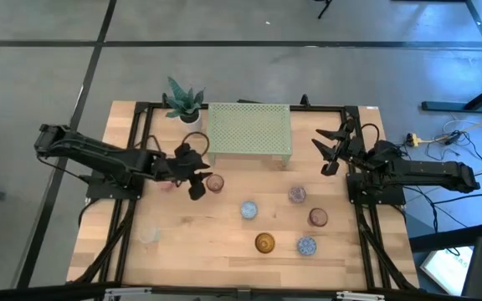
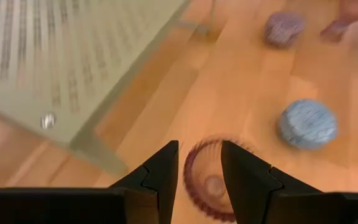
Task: Pick & Place candle stick holders
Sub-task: Put the left pink glass candle holder on the shelf
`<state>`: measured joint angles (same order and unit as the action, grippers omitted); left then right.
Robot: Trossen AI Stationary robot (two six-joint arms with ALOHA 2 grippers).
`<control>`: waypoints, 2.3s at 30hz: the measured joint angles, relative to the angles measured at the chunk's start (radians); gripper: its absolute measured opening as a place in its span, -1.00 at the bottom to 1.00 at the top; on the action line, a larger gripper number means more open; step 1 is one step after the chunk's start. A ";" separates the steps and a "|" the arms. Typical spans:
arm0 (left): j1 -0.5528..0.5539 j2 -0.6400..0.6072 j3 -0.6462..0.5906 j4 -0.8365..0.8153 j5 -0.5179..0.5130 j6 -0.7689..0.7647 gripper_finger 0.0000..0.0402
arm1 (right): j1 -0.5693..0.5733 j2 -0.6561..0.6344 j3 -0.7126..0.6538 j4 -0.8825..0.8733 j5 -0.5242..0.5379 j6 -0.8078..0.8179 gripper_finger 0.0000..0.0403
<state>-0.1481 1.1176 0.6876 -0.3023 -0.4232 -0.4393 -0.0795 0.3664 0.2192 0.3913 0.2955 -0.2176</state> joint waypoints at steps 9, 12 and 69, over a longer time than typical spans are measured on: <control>0.020 0.096 0.000 -0.037 0.017 -0.127 -0.41 | 0.000 0.000 0.000 -0.004 0.000 0.002 -0.20; 0.019 0.129 0.000 -0.034 0.051 -0.127 -0.41 | 0.000 0.000 0.000 -0.016 0.000 0.004 -0.20; 0.311 0.216 0.680 -0.376 0.210 0.164 -0.87 | 0.000 0.000 0.000 0.014 0.000 0.004 -0.20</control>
<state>0.1626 1.3334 1.3677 -0.6780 -0.2129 -0.2749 -0.0795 0.3664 0.2192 0.4058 0.2951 -0.2134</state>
